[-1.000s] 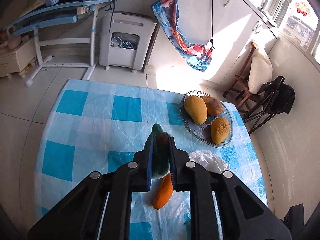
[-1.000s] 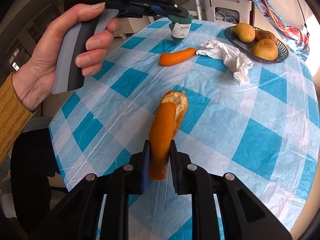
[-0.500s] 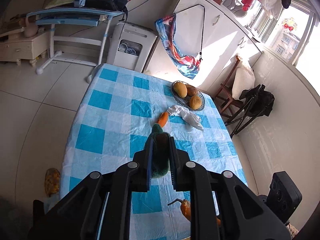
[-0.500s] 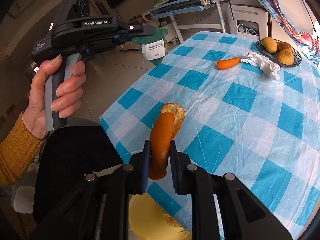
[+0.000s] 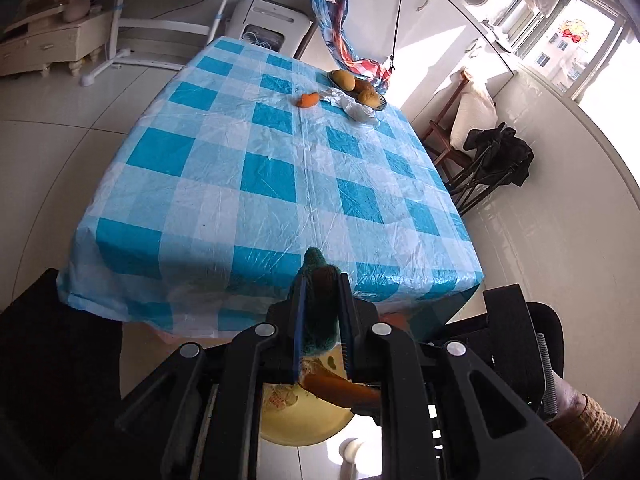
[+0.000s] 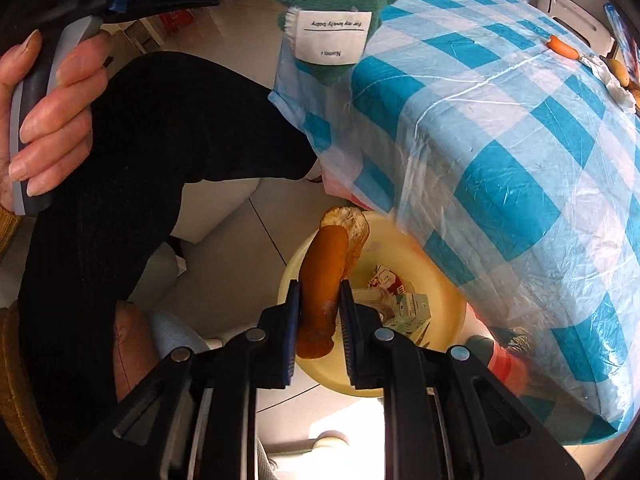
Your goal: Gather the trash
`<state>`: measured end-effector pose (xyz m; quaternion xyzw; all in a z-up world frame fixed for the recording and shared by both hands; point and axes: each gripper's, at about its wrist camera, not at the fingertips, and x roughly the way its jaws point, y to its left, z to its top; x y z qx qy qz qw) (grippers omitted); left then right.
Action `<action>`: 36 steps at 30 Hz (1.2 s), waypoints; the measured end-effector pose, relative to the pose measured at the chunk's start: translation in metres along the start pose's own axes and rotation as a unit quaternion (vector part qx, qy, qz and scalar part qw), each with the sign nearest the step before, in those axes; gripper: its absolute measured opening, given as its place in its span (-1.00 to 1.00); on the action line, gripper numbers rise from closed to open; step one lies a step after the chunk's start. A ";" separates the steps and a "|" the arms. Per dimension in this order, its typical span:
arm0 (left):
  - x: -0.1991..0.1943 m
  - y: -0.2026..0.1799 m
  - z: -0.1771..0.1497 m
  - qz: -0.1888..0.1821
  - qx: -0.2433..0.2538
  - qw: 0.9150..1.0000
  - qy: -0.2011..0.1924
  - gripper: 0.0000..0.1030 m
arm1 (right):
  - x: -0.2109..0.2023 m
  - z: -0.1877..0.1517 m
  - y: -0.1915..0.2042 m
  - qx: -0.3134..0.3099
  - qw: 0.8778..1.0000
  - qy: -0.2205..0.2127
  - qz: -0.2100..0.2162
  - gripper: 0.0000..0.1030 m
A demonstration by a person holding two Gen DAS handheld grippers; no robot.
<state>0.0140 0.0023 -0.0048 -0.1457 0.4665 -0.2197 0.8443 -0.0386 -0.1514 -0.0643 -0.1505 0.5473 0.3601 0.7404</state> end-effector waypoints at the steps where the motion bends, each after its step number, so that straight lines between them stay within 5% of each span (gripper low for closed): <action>1: 0.008 -0.001 -0.010 0.002 -0.003 1.000 0.008 -0.72 | -0.001 0.001 -0.005 0.010 1.000 -0.006 -0.011 -0.10; 5: 0.030 -0.002 -0.040 0.009 -0.012 1.000 0.023 -0.72 | -0.031 -0.002 -0.036 0.099 0.991 -0.078 -0.035 0.18; 11: 0.054 -0.007 -0.062 0.023 0.010 0.997 0.067 -0.65 | -0.079 -0.015 -0.066 0.204 0.952 -0.212 -0.082 0.41; 15: 0.040 -0.011 -0.064 0.052 0.026 0.998 0.030 0.14 | -0.098 -0.015 -0.058 0.204 0.934 -0.273 -0.104 0.53; 19: 0.001 -0.015 -0.058 0.110 0.045 0.991 -0.058 0.59 | -0.107 -0.016 -0.052 0.198 0.923 -0.300 -0.137 0.58; 24: -0.030 0.000 -0.047 0.179 0.014 0.974 -0.137 0.75 | -0.115 -0.023 -0.061 0.216 0.910 -0.316 -0.161 0.69; 36: -0.041 0.015 -0.045 0.221 -0.015 0.962 -0.162 0.86 | -0.104 -0.021 -0.056 0.198 0.917 -0.291 -0.189 0.72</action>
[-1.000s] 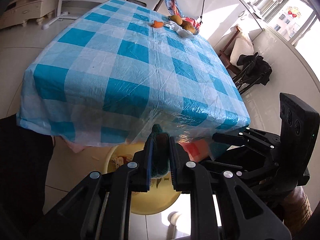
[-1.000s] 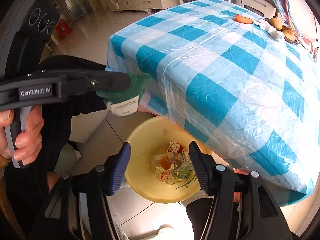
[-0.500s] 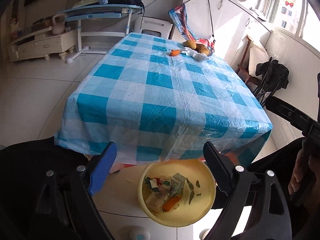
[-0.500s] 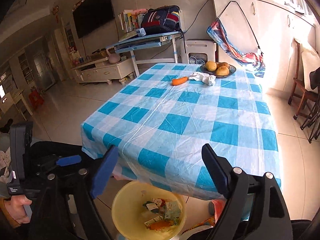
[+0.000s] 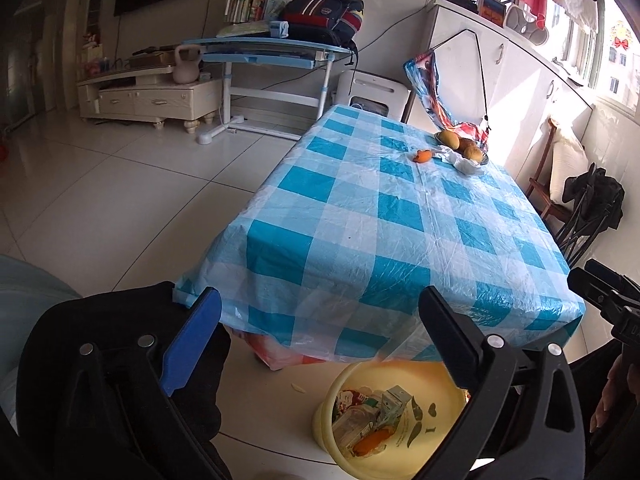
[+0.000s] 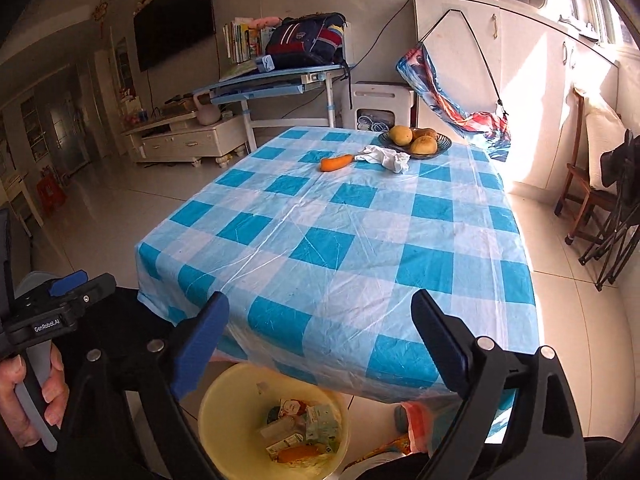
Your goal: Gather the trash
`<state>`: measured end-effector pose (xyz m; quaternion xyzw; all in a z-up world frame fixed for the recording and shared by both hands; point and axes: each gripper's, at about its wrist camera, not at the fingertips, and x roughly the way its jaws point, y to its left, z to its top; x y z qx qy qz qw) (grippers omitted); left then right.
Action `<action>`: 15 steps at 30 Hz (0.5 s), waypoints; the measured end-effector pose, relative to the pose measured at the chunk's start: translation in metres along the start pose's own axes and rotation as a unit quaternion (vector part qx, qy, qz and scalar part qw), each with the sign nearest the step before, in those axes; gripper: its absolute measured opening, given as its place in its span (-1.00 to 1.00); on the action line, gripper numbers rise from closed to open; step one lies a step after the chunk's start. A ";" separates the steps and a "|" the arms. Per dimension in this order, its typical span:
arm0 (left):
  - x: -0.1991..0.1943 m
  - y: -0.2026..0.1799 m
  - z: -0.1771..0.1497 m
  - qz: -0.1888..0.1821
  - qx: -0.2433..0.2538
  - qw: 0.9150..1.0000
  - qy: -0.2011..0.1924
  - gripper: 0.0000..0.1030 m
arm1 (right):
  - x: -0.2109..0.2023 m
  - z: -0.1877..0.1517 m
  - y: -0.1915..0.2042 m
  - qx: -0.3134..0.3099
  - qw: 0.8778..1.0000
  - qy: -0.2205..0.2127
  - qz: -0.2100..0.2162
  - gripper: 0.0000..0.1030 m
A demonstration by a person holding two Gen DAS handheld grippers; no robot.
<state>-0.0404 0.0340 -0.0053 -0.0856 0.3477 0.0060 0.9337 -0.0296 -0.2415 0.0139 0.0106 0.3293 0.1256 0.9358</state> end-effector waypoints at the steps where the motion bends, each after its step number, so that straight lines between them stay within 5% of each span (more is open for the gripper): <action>1: 0.001 -0.001 0.000 0.001 0.001 1.000 0.000 0.86 | 0.000 0.000 0.000 -0.001 1.000 0.001 0.000 0.72; 15: 0.002 -0.003 -0.001 0.019 0.008 1.000 -0.004 0.86 | 0.000 -0.002 -0.001 0.004 1.000 -0.002 -0.002 0.74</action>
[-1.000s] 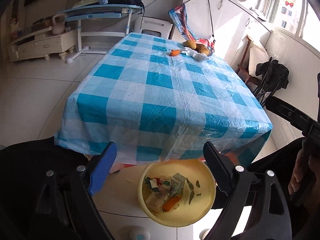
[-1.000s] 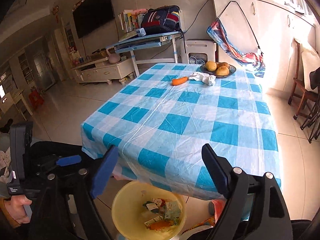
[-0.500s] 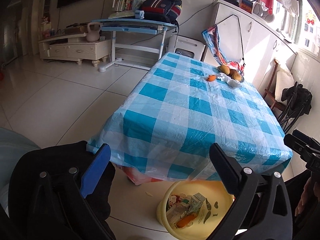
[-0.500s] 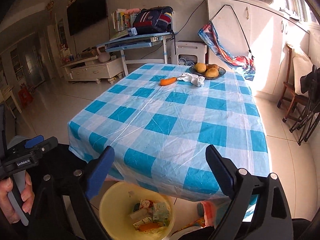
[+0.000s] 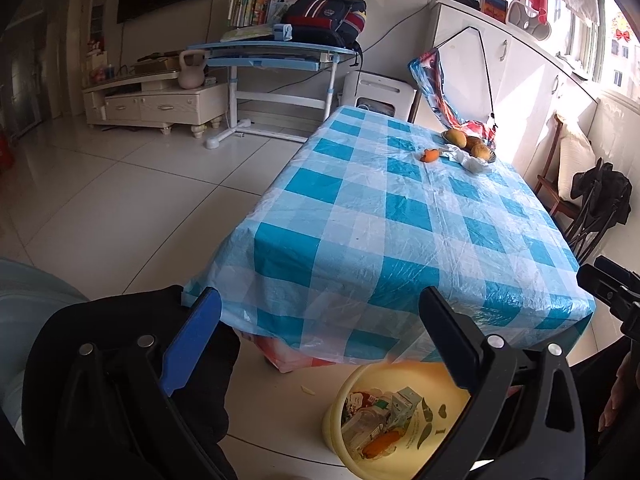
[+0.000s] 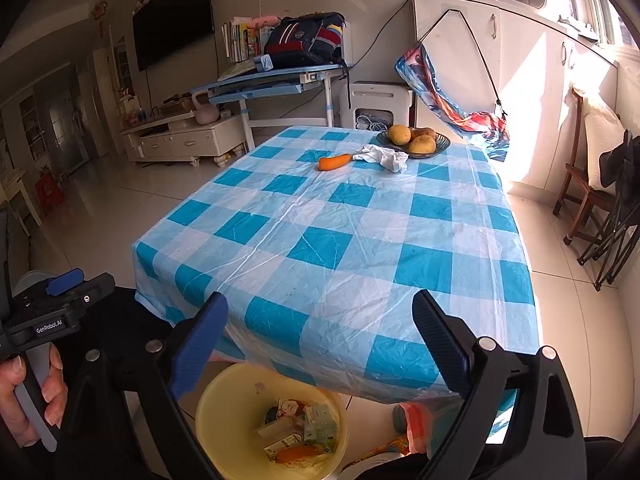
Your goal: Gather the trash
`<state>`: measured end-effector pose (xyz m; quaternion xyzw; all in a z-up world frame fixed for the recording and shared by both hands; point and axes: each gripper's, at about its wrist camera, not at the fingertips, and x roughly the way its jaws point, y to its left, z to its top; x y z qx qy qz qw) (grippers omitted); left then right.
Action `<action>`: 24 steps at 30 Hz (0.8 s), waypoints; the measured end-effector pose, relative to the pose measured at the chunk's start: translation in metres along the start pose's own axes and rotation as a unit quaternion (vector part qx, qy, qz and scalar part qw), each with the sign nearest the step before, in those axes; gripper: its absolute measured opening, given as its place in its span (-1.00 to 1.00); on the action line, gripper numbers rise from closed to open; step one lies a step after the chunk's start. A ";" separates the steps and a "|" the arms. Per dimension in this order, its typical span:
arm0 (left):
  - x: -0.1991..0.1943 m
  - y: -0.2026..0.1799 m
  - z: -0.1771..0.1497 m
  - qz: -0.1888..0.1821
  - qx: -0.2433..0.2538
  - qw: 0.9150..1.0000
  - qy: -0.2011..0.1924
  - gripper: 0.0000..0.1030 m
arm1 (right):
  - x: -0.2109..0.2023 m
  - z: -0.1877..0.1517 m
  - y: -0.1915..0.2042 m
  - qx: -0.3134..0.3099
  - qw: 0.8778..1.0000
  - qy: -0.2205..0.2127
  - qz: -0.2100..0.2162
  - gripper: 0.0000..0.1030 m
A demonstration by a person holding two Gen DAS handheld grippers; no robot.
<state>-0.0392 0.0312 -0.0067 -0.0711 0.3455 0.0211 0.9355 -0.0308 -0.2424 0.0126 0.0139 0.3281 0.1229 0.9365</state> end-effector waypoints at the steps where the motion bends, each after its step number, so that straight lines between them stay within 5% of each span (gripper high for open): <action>1: 0.000 0.000 0.000 0.001 0.000 1.000 -0.001 0.86 | 0.000 0.000 0.000 -0.001 1.000 0.000 0.000 0.74; 24: 0.000 0.002 -0.002 0.008 0.003 1.000 -0.003 0.86 | 0.001 -0.002 0.001 -0.005 1.000 0.004 -0.002 0.75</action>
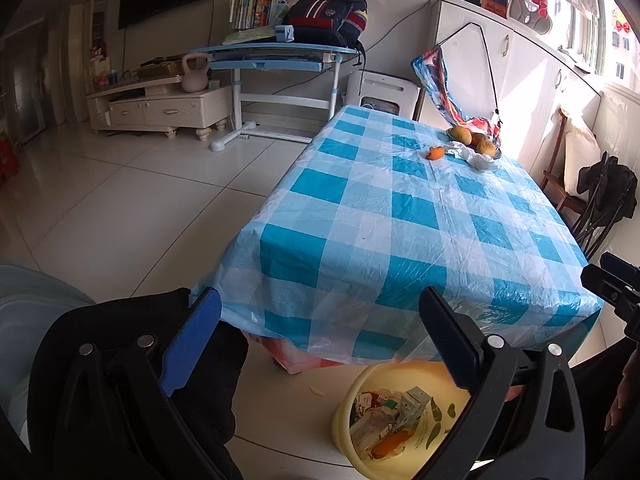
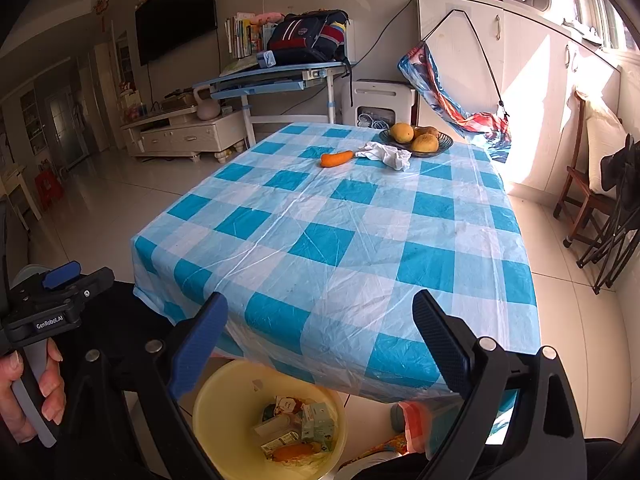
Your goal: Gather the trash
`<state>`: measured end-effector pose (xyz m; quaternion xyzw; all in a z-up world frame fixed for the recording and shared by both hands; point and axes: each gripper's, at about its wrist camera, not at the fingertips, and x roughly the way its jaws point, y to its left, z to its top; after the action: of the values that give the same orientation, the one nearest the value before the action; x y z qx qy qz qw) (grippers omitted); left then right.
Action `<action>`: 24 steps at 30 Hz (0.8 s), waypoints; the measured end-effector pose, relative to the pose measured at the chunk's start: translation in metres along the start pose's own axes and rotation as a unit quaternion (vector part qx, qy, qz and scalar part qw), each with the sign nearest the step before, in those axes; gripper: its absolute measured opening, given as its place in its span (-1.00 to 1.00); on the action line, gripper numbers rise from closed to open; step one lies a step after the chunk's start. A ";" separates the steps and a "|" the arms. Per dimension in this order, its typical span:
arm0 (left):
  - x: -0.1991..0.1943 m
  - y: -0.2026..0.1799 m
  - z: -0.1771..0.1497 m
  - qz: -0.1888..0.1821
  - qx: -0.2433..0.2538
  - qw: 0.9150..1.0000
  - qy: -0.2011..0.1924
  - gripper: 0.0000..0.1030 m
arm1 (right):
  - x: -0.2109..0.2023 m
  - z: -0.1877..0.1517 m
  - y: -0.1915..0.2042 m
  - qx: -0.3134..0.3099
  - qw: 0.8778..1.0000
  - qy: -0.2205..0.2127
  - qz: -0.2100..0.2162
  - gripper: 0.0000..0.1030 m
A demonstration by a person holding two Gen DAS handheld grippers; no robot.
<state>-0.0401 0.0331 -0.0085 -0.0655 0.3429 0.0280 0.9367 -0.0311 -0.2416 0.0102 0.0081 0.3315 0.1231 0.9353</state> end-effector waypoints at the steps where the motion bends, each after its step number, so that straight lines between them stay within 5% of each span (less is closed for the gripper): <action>1: 0.000 0.000 0.000 0.000 0.000 1.000 0.000 0.86 | 0.000 0.000 0.000 0.000 1.000 0.000 0.000 0.75; 24: 0.000 -0.003 0.001 0.001 0.001 1.000 0.001 0.86 | 0.000 0.000 0.000 -0.001 1.000 -0.001 0.000 0.77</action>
<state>-0.0390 0.0304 -0.0073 -0.0643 0.3438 0.0288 0.9364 -0.0317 -0.2417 0.0102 0.0072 0.3307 0.1232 0.9356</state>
